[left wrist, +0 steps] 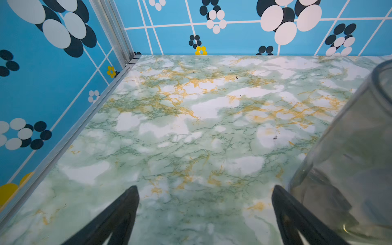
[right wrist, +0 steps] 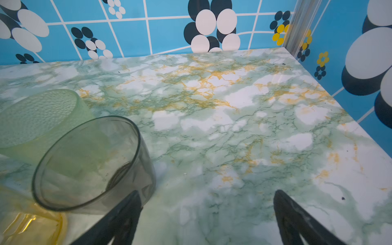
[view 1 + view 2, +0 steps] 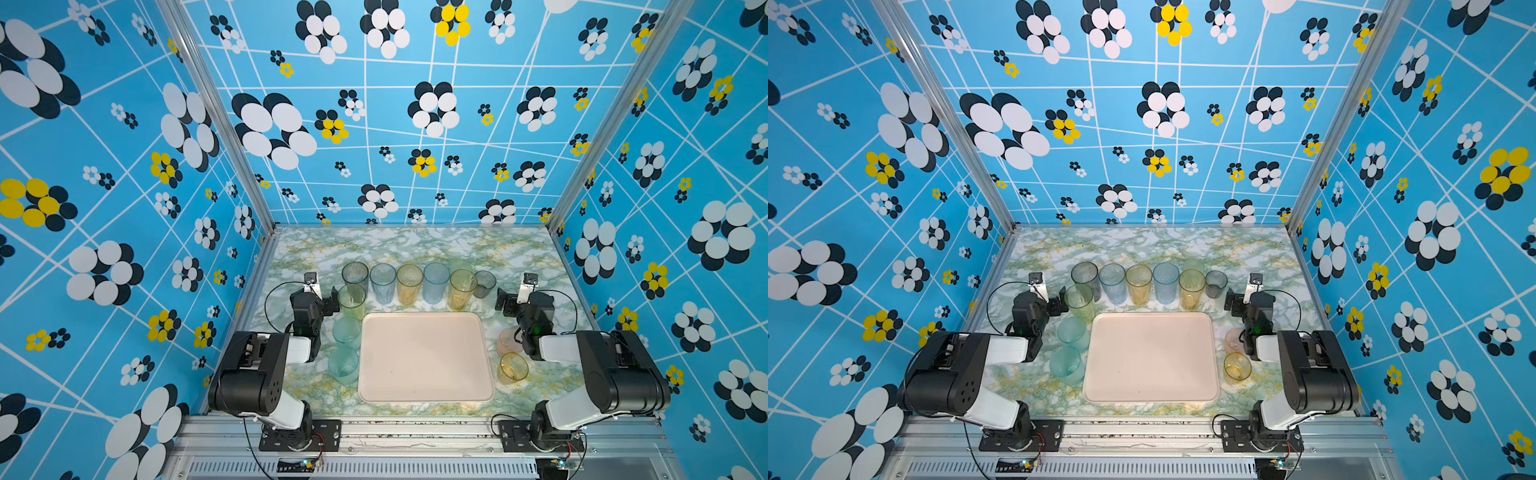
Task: Place the glasses into the tray
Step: Pick up the glass from the top-center of the table.
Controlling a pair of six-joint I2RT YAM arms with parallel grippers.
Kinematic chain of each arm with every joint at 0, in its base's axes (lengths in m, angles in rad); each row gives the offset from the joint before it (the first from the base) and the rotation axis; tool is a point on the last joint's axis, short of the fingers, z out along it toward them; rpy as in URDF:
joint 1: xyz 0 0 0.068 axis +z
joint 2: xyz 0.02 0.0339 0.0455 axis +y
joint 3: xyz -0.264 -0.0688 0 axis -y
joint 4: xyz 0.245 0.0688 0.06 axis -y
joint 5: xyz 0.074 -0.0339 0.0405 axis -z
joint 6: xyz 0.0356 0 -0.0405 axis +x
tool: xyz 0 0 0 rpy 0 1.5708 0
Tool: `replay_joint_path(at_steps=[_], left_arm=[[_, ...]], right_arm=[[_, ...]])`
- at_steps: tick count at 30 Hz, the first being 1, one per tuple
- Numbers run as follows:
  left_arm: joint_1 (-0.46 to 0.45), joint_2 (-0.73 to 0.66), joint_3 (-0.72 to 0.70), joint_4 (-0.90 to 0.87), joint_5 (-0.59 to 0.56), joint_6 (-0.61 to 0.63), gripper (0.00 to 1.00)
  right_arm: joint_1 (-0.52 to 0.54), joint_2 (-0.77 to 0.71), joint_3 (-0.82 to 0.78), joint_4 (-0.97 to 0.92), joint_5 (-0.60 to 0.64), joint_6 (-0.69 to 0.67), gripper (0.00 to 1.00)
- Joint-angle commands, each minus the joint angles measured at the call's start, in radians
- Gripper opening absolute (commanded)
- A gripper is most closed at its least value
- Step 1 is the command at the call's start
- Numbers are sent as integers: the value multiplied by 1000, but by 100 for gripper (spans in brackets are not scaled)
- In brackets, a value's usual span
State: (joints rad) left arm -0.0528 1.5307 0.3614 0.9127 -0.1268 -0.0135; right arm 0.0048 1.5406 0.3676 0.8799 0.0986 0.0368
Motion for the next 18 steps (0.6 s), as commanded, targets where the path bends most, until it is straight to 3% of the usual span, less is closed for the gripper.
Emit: replay_joint_path(at_steps=[1,13,15,18], left_arm=[[6,13,19,2,11,4,99],[6,13,20,0,15,5,99],[8,11,25,-13,89,27,99],[12,12,25,-15,108,27,100]], right_arm=[[-6,9,19,26,10,-3,99],[-5,8,19,25,9,-5,99],[-6,9,20,25,9,-5,98],[-6,8,20,26,10,-5,98]])
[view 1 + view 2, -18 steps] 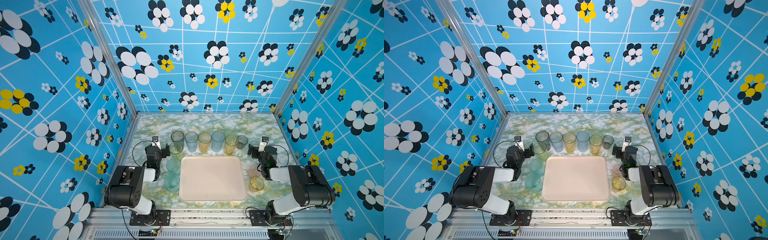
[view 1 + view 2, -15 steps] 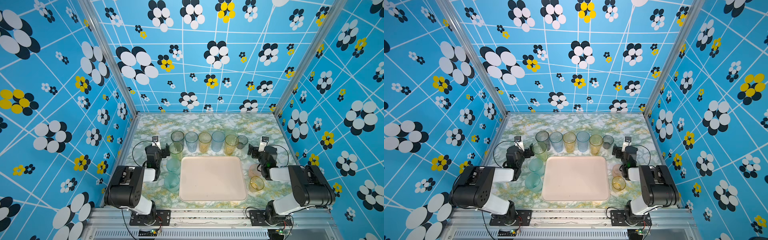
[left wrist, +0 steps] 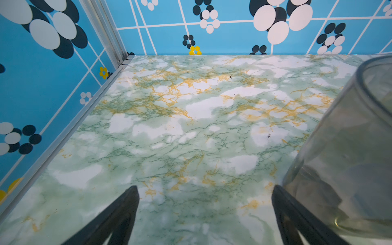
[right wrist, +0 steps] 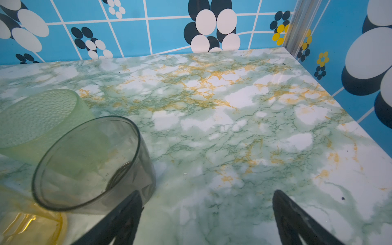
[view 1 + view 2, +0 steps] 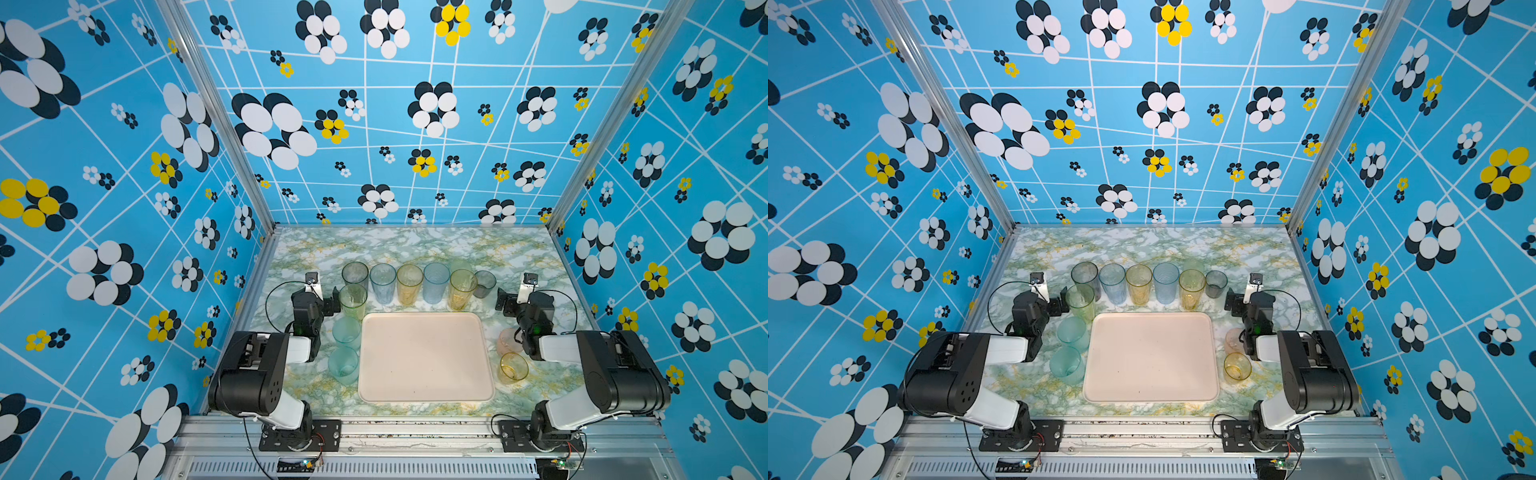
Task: Place the glasses into the tray
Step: Pick up the glass from the top-center of the table.
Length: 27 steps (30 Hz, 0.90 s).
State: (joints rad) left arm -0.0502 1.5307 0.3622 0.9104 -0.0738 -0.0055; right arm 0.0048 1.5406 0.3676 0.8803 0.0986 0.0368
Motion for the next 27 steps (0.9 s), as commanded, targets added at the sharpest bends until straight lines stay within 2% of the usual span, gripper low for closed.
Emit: replay_joint_path(at_steps=[1,8,12,15,18,21,27], left_arm=[[12,12,26,-15,56,19,98],[16,13,27,-16,64,18,88],[15,11,25,-15,58,16,80],[17,-6,40,-51,20,0,77],[16,-74,67,-150,-18,-10,71],[2,-184,64,-232,-88,-13,70],[-101,-500,126,-555,-217,-54,68]], right_arm=[[-6,9,19,25,10,-5,98],[-5,9,19,25,9,-5,88],[-6,5,22,22,18,2,78],[-6,-62,38,-57,57,18,78],[-6,-154,43,-142,63,17,78],[-6,-267,73,-283,59,31,76],[-6,-435,254,-744,7,139,71]])
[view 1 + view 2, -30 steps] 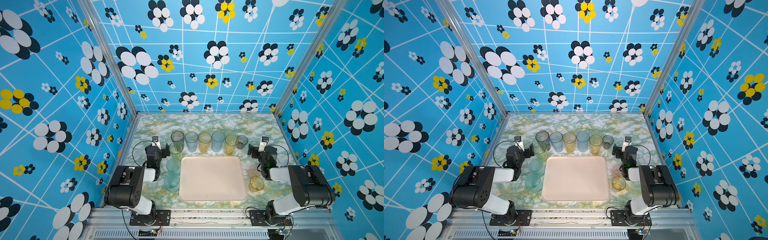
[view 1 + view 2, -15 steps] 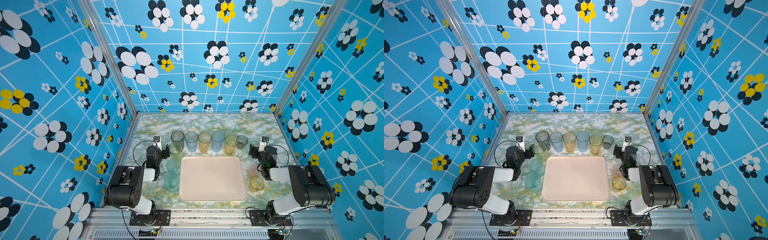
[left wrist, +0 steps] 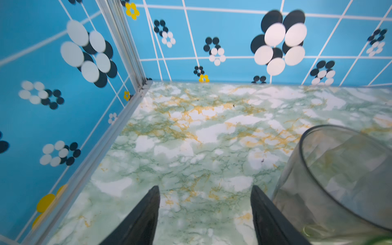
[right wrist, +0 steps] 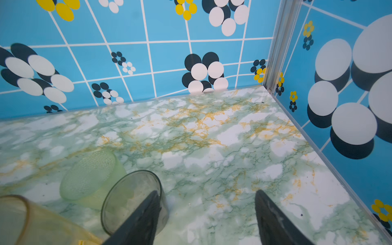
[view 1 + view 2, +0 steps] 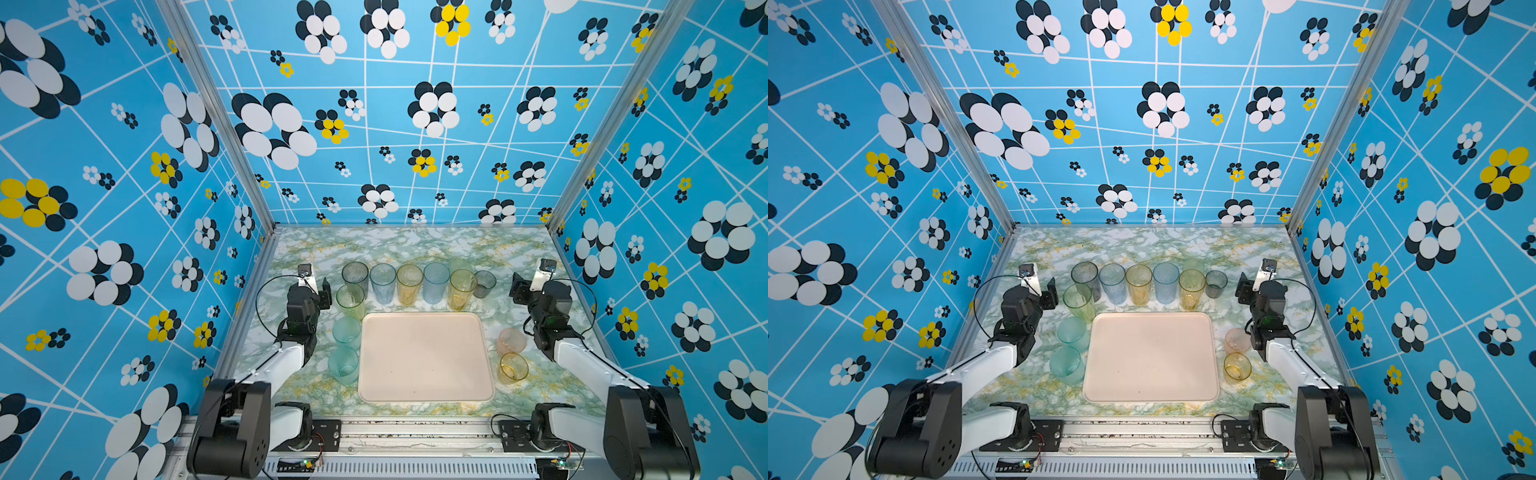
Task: Place the glasses into the tray
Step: Pick up the glass from the top-center of the table.
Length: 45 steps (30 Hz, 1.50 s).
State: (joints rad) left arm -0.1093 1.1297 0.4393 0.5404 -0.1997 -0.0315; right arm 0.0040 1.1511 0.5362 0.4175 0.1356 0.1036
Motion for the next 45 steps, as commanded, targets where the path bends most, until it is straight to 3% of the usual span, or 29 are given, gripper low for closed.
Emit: replay_joint_path(at_steps=[1,6,12,19,22,30,45], left_arm=[[-65,-144,65,-235,-114,-37,69],[-102,-261,172,-457,-127,-72,69],[-106,-237,331,-671,-83,-87,66],[-120,-160,407,-761,-17,-110,59],[-137,-120,434,-781,-1,-107,55],[-185,-60,460,-784,-10,-90,54],[-188,-52,441,-772,-12,-85,54]], right_arm=[[-6,-57,134,-367,-60,87,70],[-5,-22,400,-704,-198,137,60],[5,136,681,-989,-353,208,40],[103,281,831,-1146,-317,182,28],[178,340,873,-1192,-282,168,24],[233,424,888,-1198,-232,180,17],[261,496,925,-1227,-183,170,22]])
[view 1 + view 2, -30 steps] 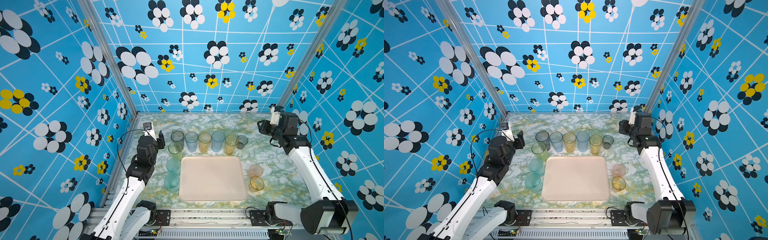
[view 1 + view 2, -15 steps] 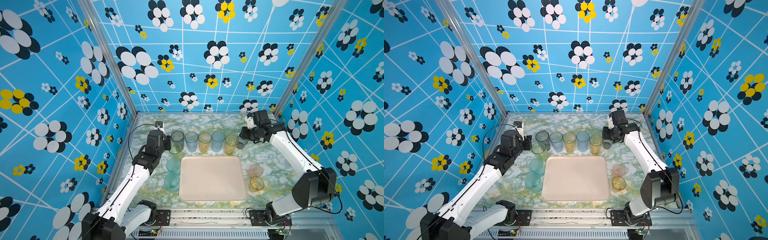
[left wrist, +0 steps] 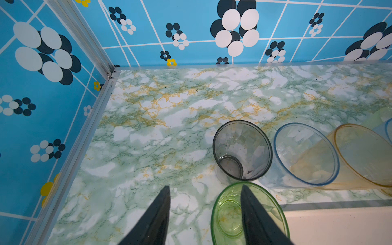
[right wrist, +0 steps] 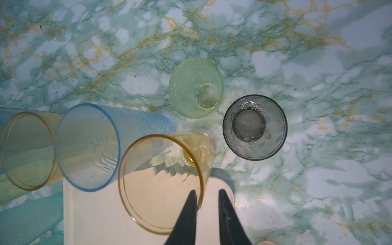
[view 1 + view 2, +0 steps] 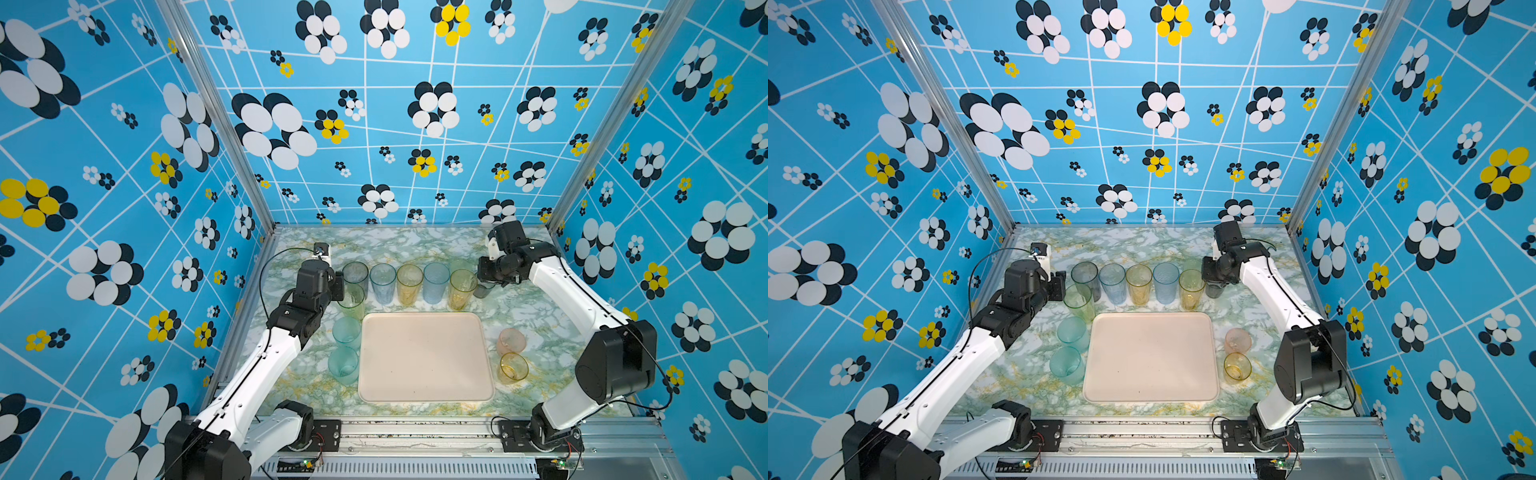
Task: Place the glasses into the tray
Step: Pick up the glass from the top-center of the table.
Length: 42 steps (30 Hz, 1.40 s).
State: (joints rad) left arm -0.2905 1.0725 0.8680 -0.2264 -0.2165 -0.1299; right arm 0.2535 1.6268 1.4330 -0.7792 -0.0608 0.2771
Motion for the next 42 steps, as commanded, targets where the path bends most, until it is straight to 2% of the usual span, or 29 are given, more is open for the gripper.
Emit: replay_joint_path(at_steps=[1,17,42], left_arm=[[-6,6,11,-4,5,13,54],[-6,0,-1,2,-1,26,54],[1,1,-15,11,1,30,54]], right_arm=[[14,21,29,-31,15,-4,22],[22,71,42,-35,23,-1,22],[46,99,64,-74,70,-27,10]])
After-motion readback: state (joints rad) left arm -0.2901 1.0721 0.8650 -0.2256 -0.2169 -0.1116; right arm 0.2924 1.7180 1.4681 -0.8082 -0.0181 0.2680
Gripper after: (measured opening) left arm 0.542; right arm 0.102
